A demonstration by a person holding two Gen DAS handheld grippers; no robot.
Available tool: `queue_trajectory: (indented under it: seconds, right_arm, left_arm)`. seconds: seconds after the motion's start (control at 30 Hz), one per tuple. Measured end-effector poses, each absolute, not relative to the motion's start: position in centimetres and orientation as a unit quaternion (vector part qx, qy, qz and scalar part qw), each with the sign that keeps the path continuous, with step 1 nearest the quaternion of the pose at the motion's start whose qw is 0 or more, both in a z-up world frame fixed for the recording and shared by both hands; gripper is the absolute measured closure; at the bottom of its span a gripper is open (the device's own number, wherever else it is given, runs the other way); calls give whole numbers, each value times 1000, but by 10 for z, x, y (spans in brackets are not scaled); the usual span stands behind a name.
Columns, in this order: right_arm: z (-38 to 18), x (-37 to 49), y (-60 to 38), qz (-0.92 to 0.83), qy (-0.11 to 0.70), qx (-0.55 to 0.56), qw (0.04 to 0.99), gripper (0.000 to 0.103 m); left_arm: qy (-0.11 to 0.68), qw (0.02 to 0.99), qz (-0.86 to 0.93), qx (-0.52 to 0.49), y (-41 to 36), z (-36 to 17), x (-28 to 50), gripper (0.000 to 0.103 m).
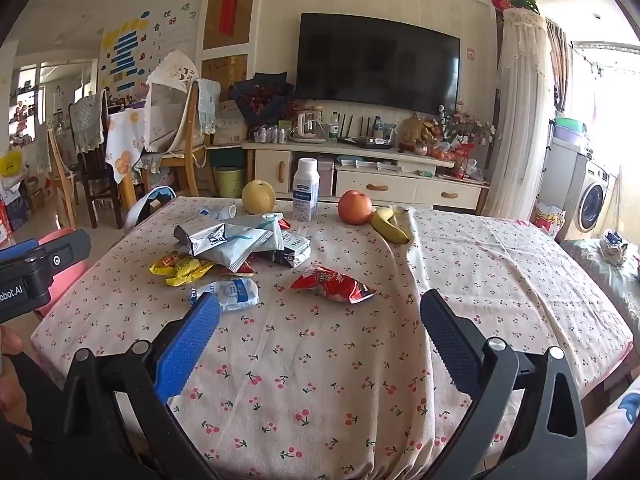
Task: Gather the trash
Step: 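Move both tools toward the trash on the table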
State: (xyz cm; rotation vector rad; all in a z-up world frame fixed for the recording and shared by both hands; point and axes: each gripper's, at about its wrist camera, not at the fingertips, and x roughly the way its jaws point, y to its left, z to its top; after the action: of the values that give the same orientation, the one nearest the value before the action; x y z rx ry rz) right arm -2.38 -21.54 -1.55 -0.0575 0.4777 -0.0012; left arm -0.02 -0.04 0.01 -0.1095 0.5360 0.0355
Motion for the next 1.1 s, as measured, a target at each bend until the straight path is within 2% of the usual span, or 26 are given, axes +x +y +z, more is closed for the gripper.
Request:
queue_trajectory:
  seconds: [0.53, 0.63, 1.1]
  right_arm:
    - [-11, -22, -220, -1, 241, -25, 970, 4]
    - [-25, -23, -219, -1, 244, -15, 970, 4]
    - [-34, 11, -240, 19, 289, 30, 957, 4]
  left_arm:
    - [272, 961, 22, -46, -5, -6, 4, 4]
    - [275, 960, 23, -40, -12, -18, 7, 4]
    - [297, 955, 21, -5, -12, -34, 24, 4]
